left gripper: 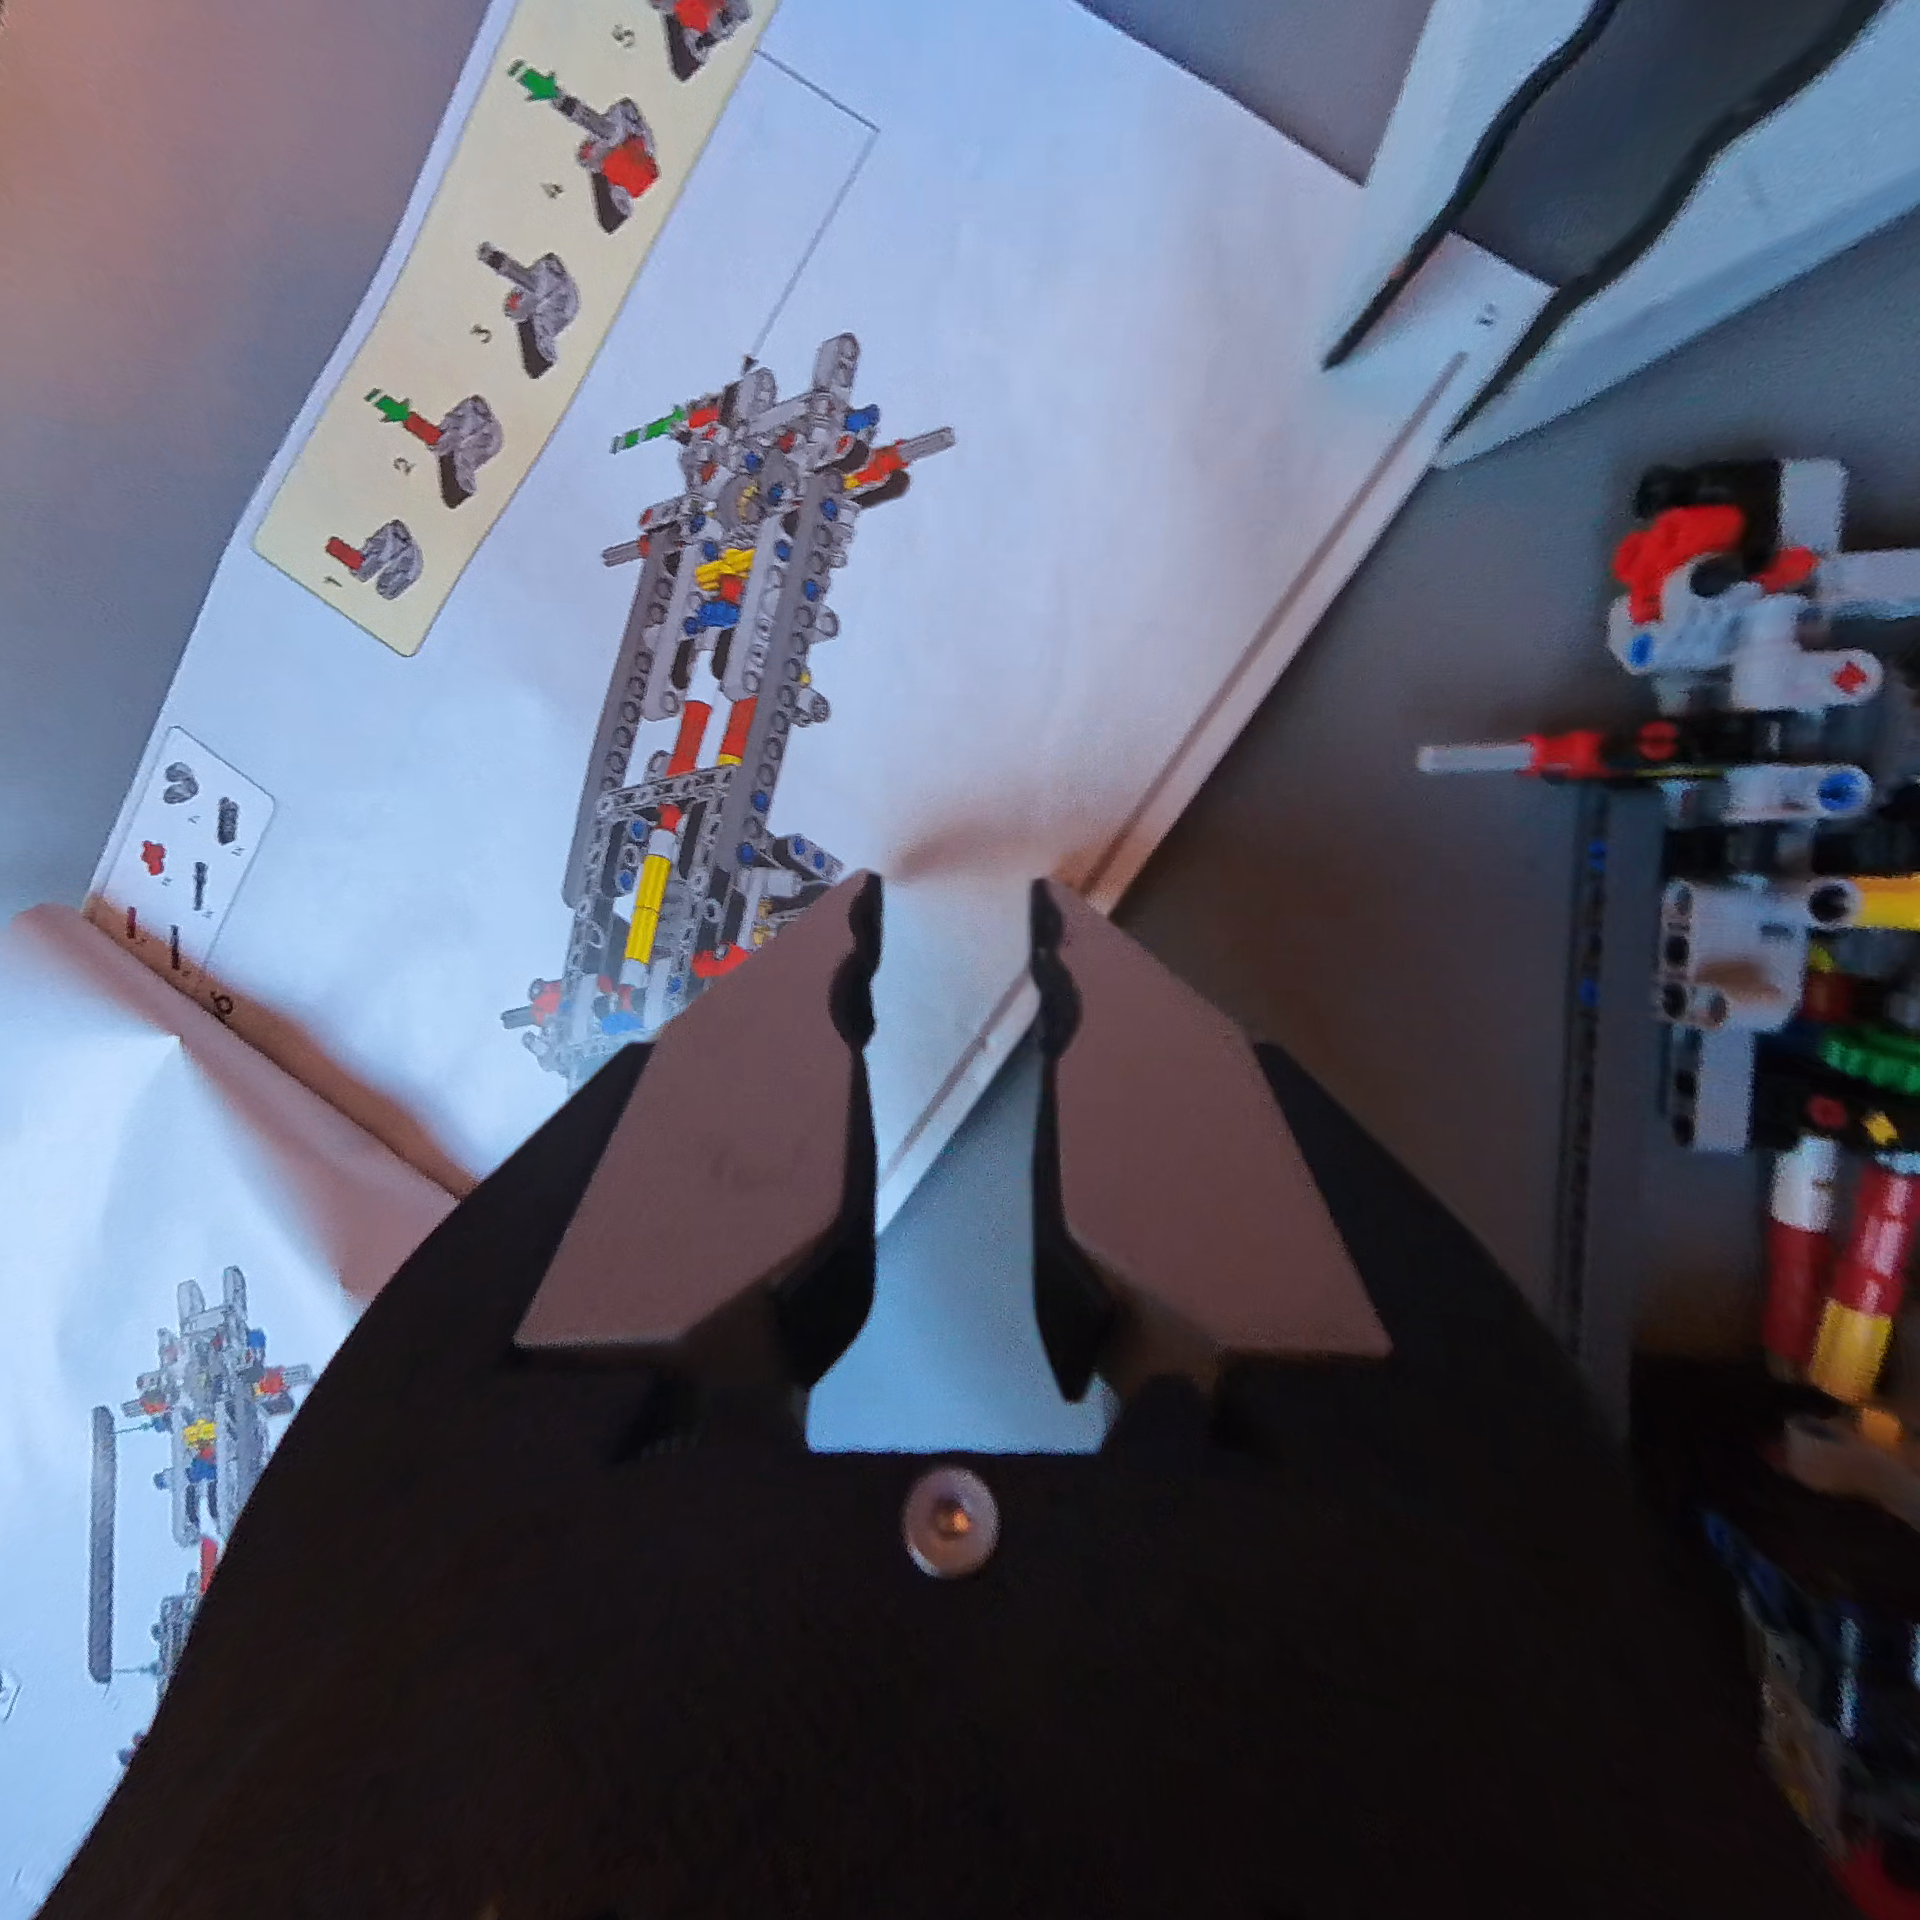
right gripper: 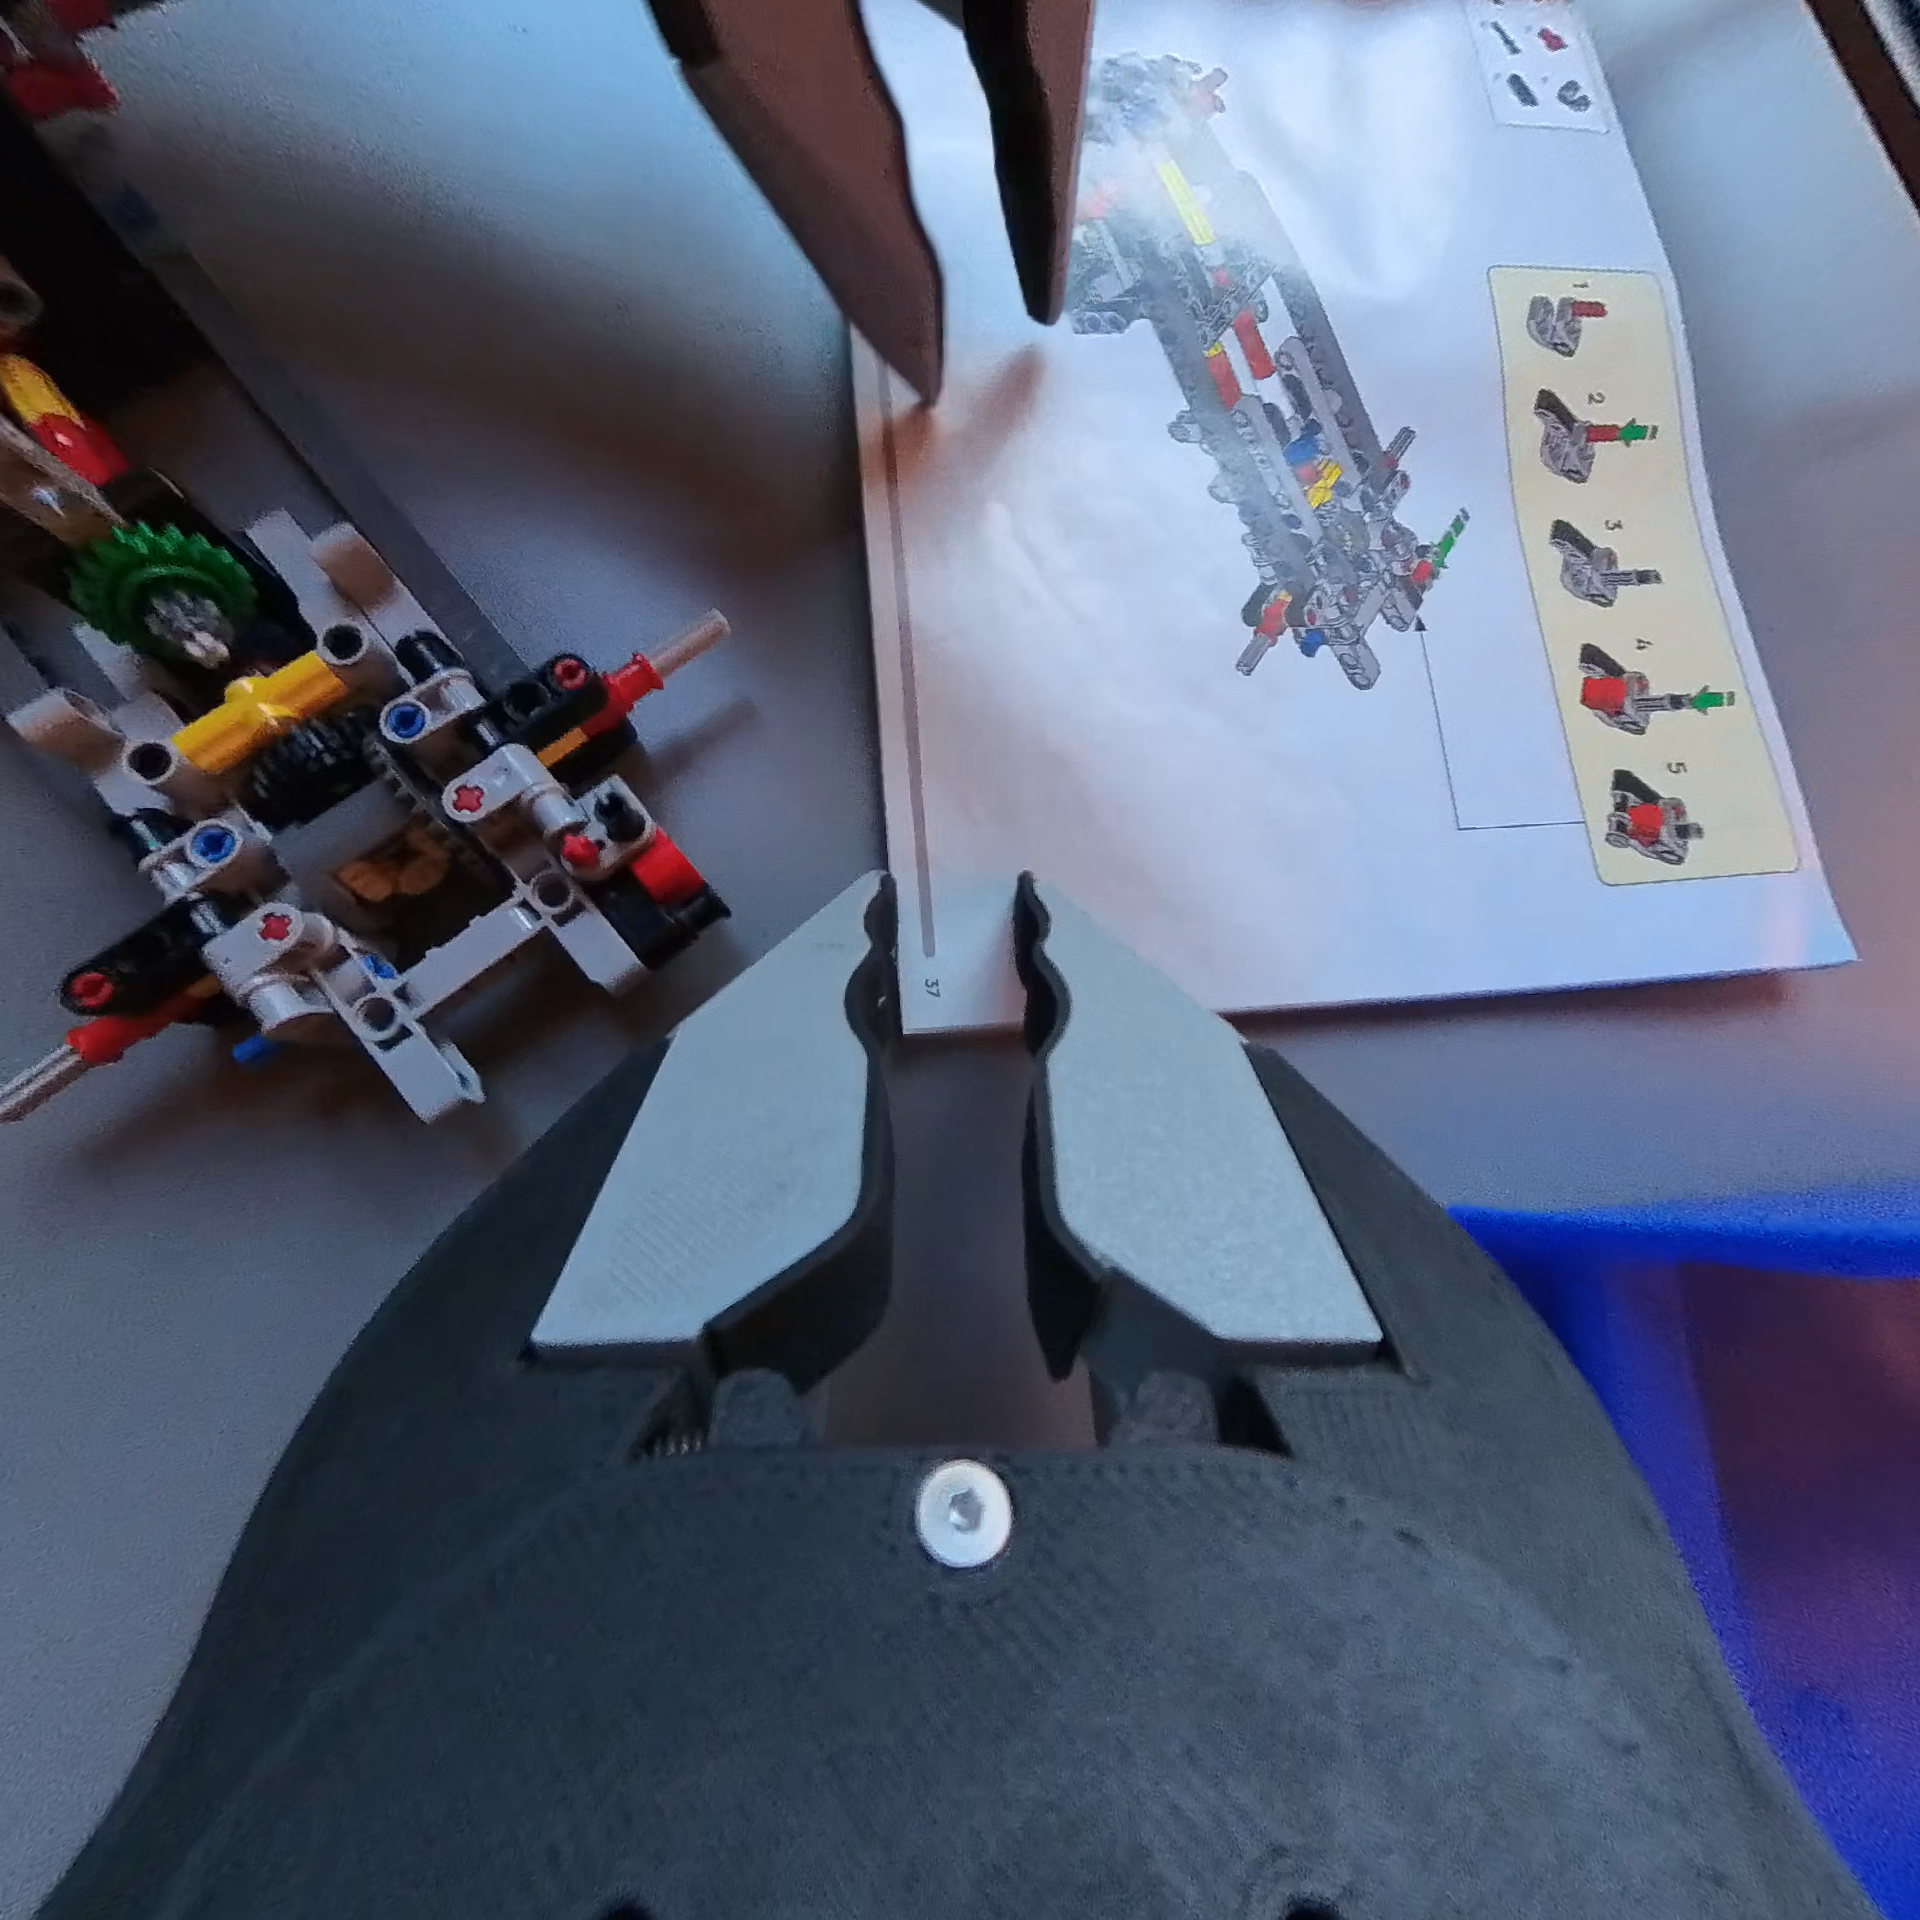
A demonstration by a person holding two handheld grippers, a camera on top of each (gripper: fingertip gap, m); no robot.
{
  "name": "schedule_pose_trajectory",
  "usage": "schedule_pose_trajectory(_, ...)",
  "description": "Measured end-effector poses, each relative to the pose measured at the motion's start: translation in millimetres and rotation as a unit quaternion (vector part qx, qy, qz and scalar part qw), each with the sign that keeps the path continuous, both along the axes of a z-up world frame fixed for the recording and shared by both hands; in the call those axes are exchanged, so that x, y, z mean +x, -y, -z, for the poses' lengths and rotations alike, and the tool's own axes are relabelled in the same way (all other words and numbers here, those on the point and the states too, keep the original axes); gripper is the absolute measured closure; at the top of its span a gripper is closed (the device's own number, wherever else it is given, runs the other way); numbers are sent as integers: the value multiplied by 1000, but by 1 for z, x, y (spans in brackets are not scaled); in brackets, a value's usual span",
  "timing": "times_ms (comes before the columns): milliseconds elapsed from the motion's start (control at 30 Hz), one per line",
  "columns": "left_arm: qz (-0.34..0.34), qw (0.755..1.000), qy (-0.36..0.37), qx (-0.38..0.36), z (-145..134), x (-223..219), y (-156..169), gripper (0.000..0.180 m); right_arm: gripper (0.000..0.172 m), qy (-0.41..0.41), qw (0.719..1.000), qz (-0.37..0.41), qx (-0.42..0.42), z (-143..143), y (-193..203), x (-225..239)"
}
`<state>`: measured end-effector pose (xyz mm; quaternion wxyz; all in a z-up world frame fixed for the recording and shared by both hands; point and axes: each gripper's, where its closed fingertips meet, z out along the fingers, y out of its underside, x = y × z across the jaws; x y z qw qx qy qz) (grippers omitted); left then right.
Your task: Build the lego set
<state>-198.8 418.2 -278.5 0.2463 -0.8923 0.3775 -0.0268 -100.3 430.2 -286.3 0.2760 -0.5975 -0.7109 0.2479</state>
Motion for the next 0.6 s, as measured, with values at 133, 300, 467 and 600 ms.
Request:
schedule_pose_trajectory(133, 21, 1000, 4, 1, 0, 2, 7, 140, 172, -10, 996, -17, -87, -2, 12, -7)
schedule_pose_trajectory(300, 53, 998, 14, 9, 4, 20, 4, 137, 172, -18, 994, 16, -105, -3, 0, -5)
schedule_pose_trajectory(467, 77, 997, 2, 16, 5, 32, -4, 131, 172, -62, 992, 27, -110, -23, -7, -6)
schedule_pose_trajectory(600, 108, 994, -20, 16, 4, 35, -6, 133, 131, -39, 997, 12, -59, -14, -6, -1)
